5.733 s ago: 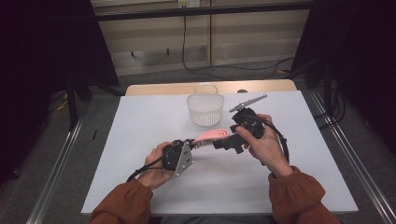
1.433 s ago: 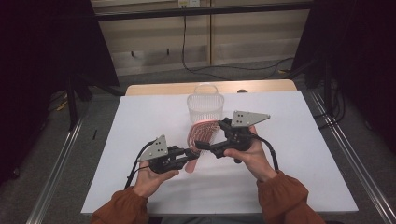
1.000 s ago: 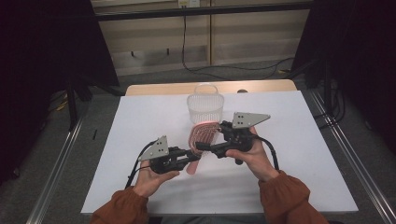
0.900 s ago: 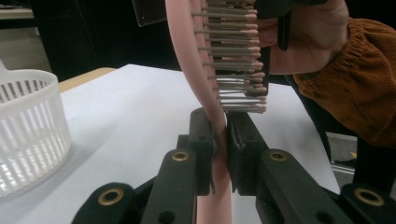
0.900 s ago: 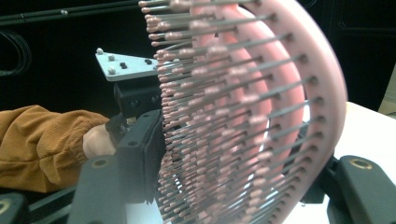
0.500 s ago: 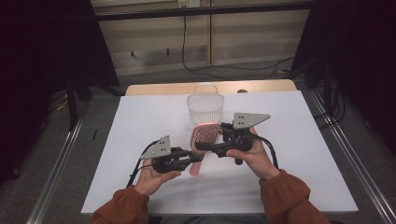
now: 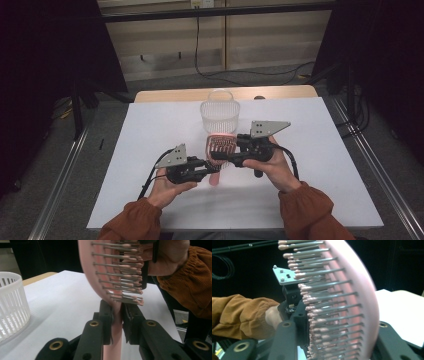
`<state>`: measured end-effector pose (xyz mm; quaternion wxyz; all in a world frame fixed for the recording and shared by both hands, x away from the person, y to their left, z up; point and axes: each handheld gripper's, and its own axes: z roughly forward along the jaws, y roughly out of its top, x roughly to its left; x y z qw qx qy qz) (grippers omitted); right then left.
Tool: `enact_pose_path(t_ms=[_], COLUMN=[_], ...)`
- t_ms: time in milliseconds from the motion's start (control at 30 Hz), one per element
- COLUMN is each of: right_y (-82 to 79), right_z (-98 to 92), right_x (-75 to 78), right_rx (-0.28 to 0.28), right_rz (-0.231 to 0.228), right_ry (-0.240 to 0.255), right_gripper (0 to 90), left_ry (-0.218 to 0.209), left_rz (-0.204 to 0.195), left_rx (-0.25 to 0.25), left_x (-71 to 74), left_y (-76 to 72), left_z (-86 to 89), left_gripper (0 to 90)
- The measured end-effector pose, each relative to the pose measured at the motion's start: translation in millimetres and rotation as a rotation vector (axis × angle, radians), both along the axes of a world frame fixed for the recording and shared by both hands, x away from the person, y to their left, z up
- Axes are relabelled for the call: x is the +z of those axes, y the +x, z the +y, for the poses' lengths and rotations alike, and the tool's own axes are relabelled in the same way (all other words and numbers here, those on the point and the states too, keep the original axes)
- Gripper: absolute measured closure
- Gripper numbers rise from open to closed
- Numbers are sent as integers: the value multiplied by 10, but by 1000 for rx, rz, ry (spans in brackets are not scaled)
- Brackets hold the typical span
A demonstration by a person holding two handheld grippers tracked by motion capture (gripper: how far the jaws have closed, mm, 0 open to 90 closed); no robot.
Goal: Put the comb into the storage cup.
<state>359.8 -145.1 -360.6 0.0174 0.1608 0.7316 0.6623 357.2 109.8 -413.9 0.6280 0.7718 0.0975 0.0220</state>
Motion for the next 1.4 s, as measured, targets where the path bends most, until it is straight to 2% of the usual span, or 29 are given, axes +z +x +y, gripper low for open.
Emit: enact_pose_path(t_ms=[100, 333, 400, 500, 600, 667, 867, 1133, 1233, 1400], right_y=[-5, -20, -23, -23, -22, -24, -28, -27, -27, -24], right_z=[-7, 4, 7, 2, -7, -15, -28, -66, -87, -120], right_x=[8, 38, 39, 43, 47, 52, 67, 85, 96, 107], right_rx=[-3, -33, -38, -60, -77, -79, -98, -135, -149, -174], right_rz=[-4, -7, -5, 6, 8, 11, 7, 1, -4, 0], right_ry=[-2, 2, 5, -6, -13, -5, -2, 11, 13, 24], right_gripper=[633, 642, 642, 642, 643, 643, 643, 642, 643, 643], left_ry=[-2, -11, -12, -8, -7, -6, 19, 41, 52, 32], left_rz=[-1, -14, -17, -32, -39, -47, -46, -60, -67, -67], left_rx=[3, 19, 27, 27, 51, 61, 118, 195, 214, 249], left_x=[-1, 7, 9, 1, -3, -1, -27, -30, -30, -37], left_y=[3, 5, -4, -20, -34, -29, -19, -27, -31, -43], left_z=[-9, -9, -15, -34, -50, -48, -37, -1, 13, 75], left_gripper=[753, 733, 678, 645, 543, 516, 325, 138, 92, 60])
